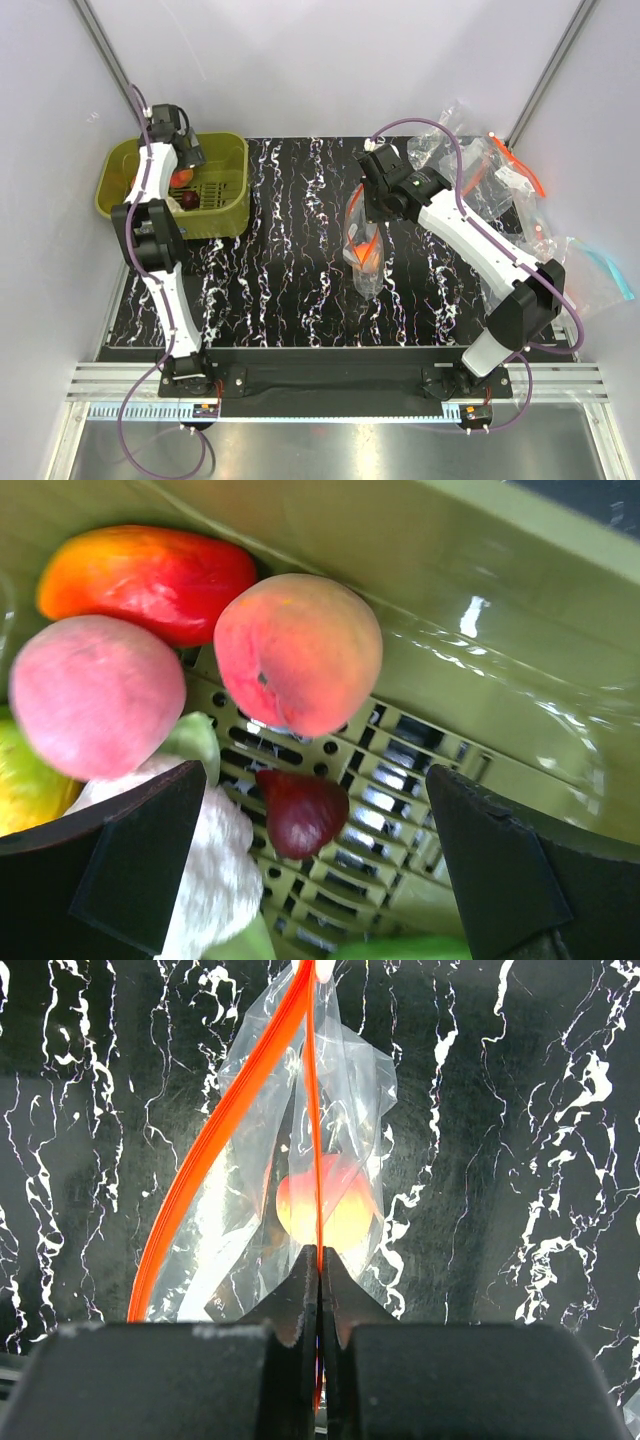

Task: Place the food in the zip-top bag and seal the zipper
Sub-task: Pick up the fake fruit from the bin.

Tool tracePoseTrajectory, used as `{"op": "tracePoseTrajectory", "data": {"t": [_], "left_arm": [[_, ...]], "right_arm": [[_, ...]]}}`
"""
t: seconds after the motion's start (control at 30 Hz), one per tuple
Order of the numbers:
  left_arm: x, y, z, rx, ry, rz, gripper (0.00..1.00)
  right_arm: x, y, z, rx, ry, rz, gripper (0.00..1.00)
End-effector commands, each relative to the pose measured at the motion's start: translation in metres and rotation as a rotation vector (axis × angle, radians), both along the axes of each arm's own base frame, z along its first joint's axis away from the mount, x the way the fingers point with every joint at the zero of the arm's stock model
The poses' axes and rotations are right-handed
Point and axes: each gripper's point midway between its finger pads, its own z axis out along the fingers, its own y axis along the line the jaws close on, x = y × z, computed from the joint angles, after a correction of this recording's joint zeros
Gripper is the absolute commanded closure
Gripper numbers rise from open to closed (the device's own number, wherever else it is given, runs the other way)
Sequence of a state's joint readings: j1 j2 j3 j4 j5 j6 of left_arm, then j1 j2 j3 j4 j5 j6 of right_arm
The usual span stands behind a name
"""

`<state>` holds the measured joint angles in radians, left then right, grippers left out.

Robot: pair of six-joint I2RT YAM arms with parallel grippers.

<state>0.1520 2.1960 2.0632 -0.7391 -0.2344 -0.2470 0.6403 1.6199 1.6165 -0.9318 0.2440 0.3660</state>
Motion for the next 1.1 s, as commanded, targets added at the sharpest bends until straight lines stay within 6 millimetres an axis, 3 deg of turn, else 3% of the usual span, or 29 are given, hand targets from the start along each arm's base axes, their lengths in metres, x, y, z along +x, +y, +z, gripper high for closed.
{"op": "tracePoseTrajectory", "data": {"t": [0.0,0.27,0.37,0.5,0.53,0.6,0.63,0.67,0.83,0.9,0.93,1.0,1.03,1.07], "left_arm": [[0.018,0.019,0.001,0.045,-0.053,0.02,0.01],[0.03,0.03,-0.055,0.0,0.005,0.078,0.01],[0.037,0.032,-0.063,-0.018,-0.008,0.075,0.03],[0.051,0.034,-0.057,-0.009,-0.088,0.045,0.14],[0.053,0.036,-0.044,0.007,-0.119,0.039,0.15],[0.057,0.037,-0.039,0.016,-0.169,0.036,0.17],[0.059,0.036,-0.025,0.024,-0.205,0.027,0.19],[0.06,0.036,-0.019,0.026,-0.226,0.02,0.28],[0.06,0.029,0.011,0.014,-0.305,-0.002,0.46],[0.054,0.024,0.028,0.011,-0.34,-0.017,0.49],[0.049,0.023,0.047,0.012,-0.373,-0.017,0.49],[0.038,0.016,0.051,-0.015,-0.382,-0.026,0.5],[0.031,0.01,0.071,-0.043,-0.421,-0.02,0.5],[0.023,-0.002,0.066,-0.093,-0.412,-0.052,0.5]], "right_arm": [[0.005,0.003,0.015,0.033,-0.052,0.003,1.0],[0.005,-0.001,0.014,0.013,-0.046,0.003,1.0],[0.003,-0.001,0.013,0.016,-0.042,-0.001,1.0],[0.001,-0.001,0.013,0.022,-0.035,-0.005,1.0],[0.002,-0.001,0.012,0.021,-0.034,-0.005,1.0],[0.0,0.0,0.011,0.024,-0.027,-0.005,1.0],[0.0,0.001,0.011,0.027,-0.027,-0.005,1.0],[0.0,0.0,0.011,0.028,-0.025,-0.007,1.0],[-0.001,0.001,0.013,0.038,-0.024,-0.006,1.0],[0.0,0.002,0.014,0.04,-0.026,-0.003,1.0],[0.0,0.002,0.015,0.039,-0.029,-0.003,1.0],[0.001,0.002,0.016,0.036,-0.031,-0.001,1.0],[0.002,0.003,0.018,0.039,-0.036,0.001,1.0],[0.002,0.002,0.018,0.036,-0.036,0.003,1.0]]}}
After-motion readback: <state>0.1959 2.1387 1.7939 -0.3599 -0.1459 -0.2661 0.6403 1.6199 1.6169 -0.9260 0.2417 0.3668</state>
